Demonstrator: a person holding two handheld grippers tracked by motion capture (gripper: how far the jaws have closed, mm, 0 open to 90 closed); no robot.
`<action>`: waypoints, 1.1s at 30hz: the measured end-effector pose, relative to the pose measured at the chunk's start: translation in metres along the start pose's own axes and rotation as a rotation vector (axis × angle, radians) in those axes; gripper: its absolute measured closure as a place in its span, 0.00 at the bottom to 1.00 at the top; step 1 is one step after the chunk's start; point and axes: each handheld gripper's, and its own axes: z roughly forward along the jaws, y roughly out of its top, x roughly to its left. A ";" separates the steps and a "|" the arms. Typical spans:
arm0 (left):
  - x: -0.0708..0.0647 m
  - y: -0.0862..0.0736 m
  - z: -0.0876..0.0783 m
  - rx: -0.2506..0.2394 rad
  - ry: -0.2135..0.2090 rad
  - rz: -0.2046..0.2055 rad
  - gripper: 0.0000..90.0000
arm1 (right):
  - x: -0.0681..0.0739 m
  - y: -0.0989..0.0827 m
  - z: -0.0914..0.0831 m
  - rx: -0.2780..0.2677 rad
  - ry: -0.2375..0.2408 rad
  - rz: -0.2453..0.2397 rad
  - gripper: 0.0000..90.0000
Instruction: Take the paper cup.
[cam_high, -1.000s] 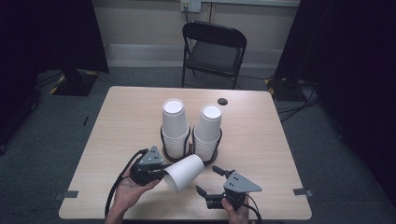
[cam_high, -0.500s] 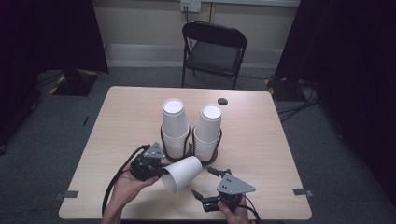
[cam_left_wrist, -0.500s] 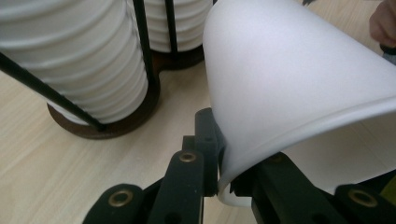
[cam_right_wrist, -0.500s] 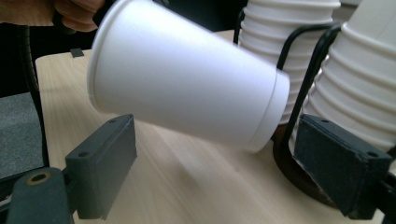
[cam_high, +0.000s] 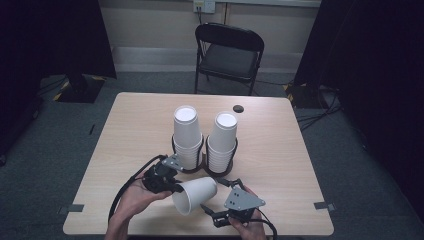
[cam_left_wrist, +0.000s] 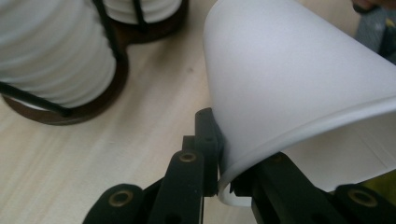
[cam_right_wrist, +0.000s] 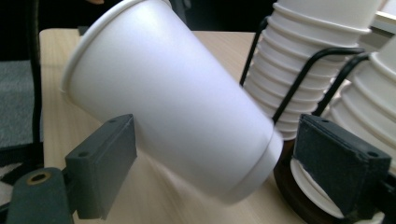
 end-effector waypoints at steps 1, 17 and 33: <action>0.001 0.001 -0.001 0.009 0.009 0.009 0.94 | 0.001 0.001 0.001 0.011 0.007 -0.012 0.14; 0.002 0.019 0.001 0.071 -0.018 0.022 0.96 | 0.010 0.006 0.024 0.099 0.106 -0.159 0.10; 0.002 0.020 0.009 0.020 -0.032 -0.034 0.97 | 0.024 0.013 0.041 0.112 0.042 -0.142 0.10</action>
